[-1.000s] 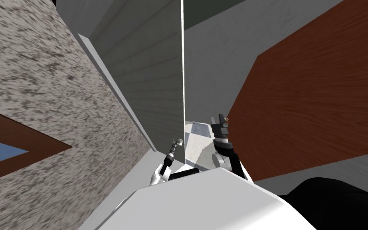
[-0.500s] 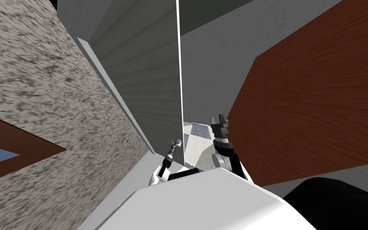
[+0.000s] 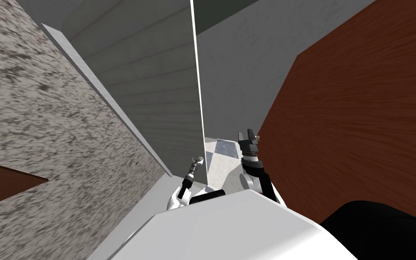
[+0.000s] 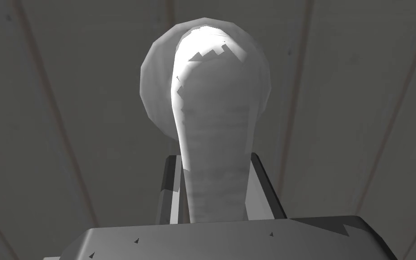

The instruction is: Push the door open

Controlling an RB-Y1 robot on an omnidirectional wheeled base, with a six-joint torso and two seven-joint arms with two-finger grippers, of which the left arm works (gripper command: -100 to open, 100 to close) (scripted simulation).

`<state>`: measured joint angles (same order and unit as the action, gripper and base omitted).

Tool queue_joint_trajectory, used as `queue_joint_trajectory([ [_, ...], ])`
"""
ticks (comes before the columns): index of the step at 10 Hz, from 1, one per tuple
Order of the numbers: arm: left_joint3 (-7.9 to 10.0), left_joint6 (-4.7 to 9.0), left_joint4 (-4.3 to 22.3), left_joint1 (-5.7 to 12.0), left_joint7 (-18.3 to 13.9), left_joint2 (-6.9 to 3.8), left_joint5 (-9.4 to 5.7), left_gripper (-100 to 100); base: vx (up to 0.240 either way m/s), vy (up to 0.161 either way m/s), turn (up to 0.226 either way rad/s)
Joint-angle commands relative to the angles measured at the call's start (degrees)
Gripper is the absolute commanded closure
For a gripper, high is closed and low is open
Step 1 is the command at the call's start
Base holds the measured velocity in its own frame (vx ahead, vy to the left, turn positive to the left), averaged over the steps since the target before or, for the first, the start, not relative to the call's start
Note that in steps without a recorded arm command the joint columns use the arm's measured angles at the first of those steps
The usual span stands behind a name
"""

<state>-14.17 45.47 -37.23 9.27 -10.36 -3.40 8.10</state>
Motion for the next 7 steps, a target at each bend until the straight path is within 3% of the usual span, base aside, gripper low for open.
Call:
queue_joint_trajectory([
  [1,0.90,1.48,2.25,1.32,0.38,-0.21,-0.44,100,0.016,-0.005,-0.005],
  [2,2.18,1.41,2.28,1.22,0.79,-0.67,-1.20,100,0.086,-0.088,0.016],
  [7,4.56,1.28,2.34,1.04,1.54,-1.37,-2.62,100,0.110,-0.101,0.016],
])
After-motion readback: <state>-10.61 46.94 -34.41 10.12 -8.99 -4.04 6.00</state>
